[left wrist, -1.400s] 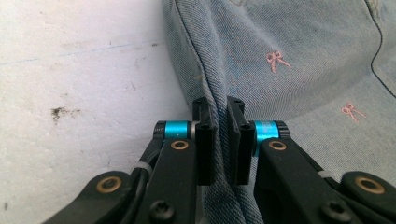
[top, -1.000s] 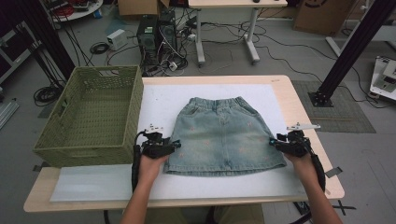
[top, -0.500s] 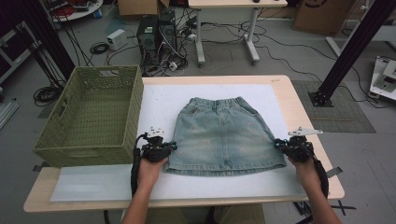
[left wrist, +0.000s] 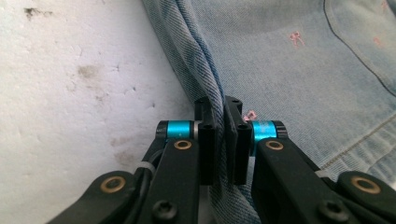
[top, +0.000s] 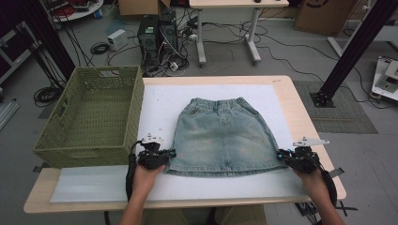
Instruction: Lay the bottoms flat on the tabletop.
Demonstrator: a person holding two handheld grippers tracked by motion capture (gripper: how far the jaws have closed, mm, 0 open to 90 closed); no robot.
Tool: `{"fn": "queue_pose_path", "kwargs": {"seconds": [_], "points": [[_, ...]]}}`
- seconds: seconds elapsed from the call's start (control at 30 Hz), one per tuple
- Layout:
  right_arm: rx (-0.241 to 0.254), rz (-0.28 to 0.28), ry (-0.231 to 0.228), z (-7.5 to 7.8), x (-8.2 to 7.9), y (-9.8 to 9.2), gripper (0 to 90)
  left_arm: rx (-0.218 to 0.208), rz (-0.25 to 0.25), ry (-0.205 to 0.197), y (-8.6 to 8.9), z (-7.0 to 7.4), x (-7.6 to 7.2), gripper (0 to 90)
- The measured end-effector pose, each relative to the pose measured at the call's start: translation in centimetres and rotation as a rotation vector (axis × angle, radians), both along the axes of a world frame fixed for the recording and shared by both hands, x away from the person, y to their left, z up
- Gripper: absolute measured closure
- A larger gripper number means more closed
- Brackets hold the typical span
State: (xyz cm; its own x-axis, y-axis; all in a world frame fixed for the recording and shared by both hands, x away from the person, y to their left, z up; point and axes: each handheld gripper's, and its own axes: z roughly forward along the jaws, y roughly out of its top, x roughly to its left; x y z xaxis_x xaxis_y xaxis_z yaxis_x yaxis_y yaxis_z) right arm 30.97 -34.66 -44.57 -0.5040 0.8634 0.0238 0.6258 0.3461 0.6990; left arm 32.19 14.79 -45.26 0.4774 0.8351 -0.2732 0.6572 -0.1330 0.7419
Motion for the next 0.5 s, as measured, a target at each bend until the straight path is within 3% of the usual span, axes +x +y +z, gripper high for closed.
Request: {"fn": "queue_pose_path", "kwargs": {"seconds": [0.1, 0.2, 0.33, 0.4, 0.5], "points": [[-0.029, 0.001, -0.007, 0.2, -0.5, 0.3, 86.2, -0.005, 0.009, -0.001, 0.1, 0.0, -0.1, 85.7], [0.007, -0.012, -0.012, -0.1, -0.8, 0.0, 83.8, -0.026, 0.007, -0.010, 0.3, -0.2, -0.4, 84.6], [0.044, -0.031, -0.058, 0.2, -0.8, 0.4, 60.5, -0.068, 0.019, -0.048, 0.5, 0.0, -0.3, 65.6], [0.067, -0.036, -0.102, 0.6, -0.8, 0.9, 47.0, -0.089, 0.017, -0.087, 0.6, 0.2, -0.4, 61.0], [0.099, -0.001, -0.140, 1.1, -0.8, 2.3, 43.4, -0.119, 0.011, -0.132, 0.6, 0.5, -0.4, 53.2]]}}
